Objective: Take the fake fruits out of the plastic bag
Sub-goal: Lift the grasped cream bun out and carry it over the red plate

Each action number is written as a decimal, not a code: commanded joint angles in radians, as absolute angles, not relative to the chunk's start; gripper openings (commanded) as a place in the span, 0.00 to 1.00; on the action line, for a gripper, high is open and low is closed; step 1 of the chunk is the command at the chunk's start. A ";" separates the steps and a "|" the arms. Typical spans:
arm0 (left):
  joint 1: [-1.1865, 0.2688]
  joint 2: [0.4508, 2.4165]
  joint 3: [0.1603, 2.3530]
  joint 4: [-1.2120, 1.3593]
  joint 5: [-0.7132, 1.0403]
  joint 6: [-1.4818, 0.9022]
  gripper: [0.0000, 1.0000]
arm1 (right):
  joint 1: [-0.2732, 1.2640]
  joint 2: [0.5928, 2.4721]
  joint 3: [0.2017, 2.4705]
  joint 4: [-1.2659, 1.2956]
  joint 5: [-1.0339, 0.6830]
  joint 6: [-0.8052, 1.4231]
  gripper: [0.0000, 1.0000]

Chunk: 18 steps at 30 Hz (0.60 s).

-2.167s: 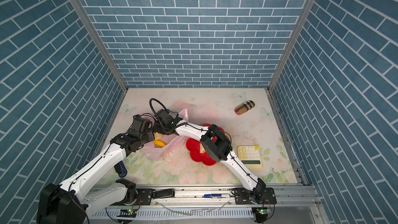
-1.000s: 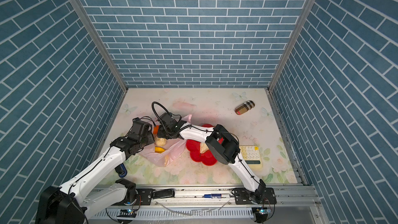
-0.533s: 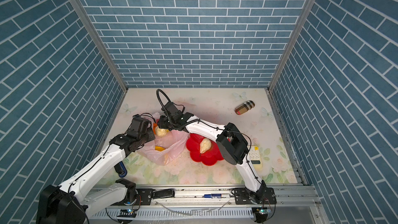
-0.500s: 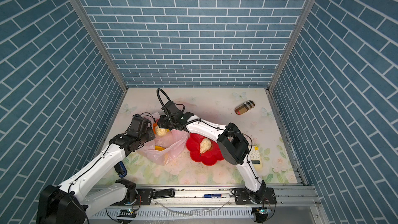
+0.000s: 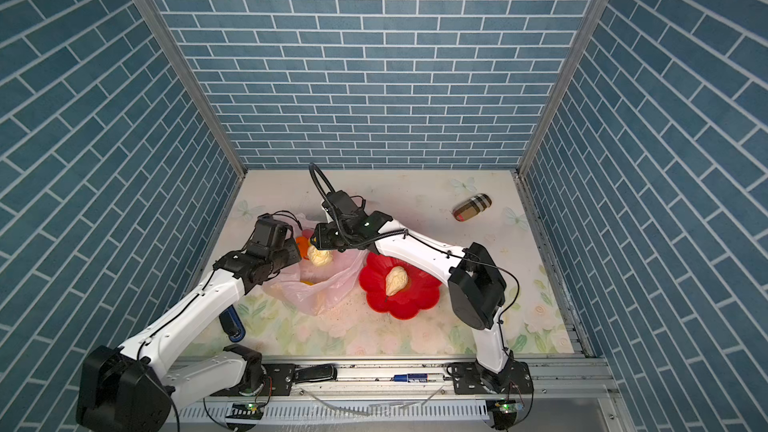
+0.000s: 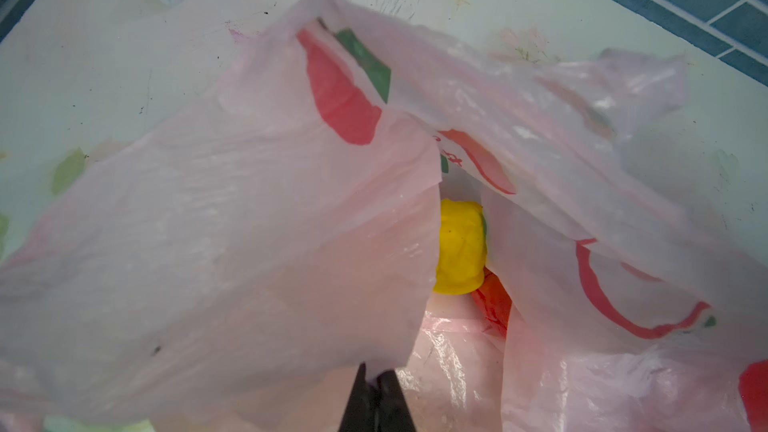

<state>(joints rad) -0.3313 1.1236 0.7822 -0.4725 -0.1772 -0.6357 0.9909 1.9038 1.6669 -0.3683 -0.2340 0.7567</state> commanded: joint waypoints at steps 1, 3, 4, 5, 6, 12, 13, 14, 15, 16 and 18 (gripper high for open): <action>-0.325 1.125 0.792 -0.460 -0.171 -0.626 0.07 | 0.957 1.794 1.616 -0.393 -0.251 0.717 0.07; -0.325 1.121 0.784 -0.458 -0.171 -0.627 0.07 | 0.936 1.752 1.597 -0.406 -0.247 0.709 0.07; -0.325 1.120 0.779 -0.456 -0.169 -0.627 0.07 | 0.928 1.730 1.587 -0.415 -0.241 0.704 0.07; -0.325 1.118 0.776 -0.454 -0.167 -0.627 0.07 | 0.918 1.708 1.578 -0.426 -0.234 0.698 0.07; -0.325 1.118 0.772 -0.453 -0.167 -0.628 0.07 | 0.908 1.689 1.572 -0.434 -0.230 0.694 0.07; -0.325 1.123 0.764 -0.448 -0.157 -0.629 0.07 | 0.850 1.554 1.526 -0.513 -0.171 0.655 0.06; -0.324 1.122 0.764 -0.448 -0.157 -0.629 0.07 | 0.841 1.531 1.517 -0.531 -0.152 0.644 0.06; -0.325 1.122 0.764 -0.449 -0.158 -0.626 0.07 | 0.832 1.502 1.505 -0.549 -0.139 0.637 0.06; -0.324 1.122 0.765 -0.451 -0.158 -0.626 0.07 | 0.823 1.479 1.492 -0.563 -0.128 0.632 0.06; -0.325 1.122 0.765 -0.451 -0.158 -0.626 0.07 | 0.814 1.452 1.475 -0.580 -0.113 0.627 0.06; -0.324 1.122 0.767 -0.451 -0.158 -0.625 0.07 | 0.793 1.404 1.442 -0.609 -0.094 0.619 0.06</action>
<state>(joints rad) -0.3313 1.1236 0.7734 -0.4538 -0.1585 -0.6361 0.8112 1.4685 1.4860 -0.5274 -0.1497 0.6693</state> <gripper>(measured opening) 0.071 0.385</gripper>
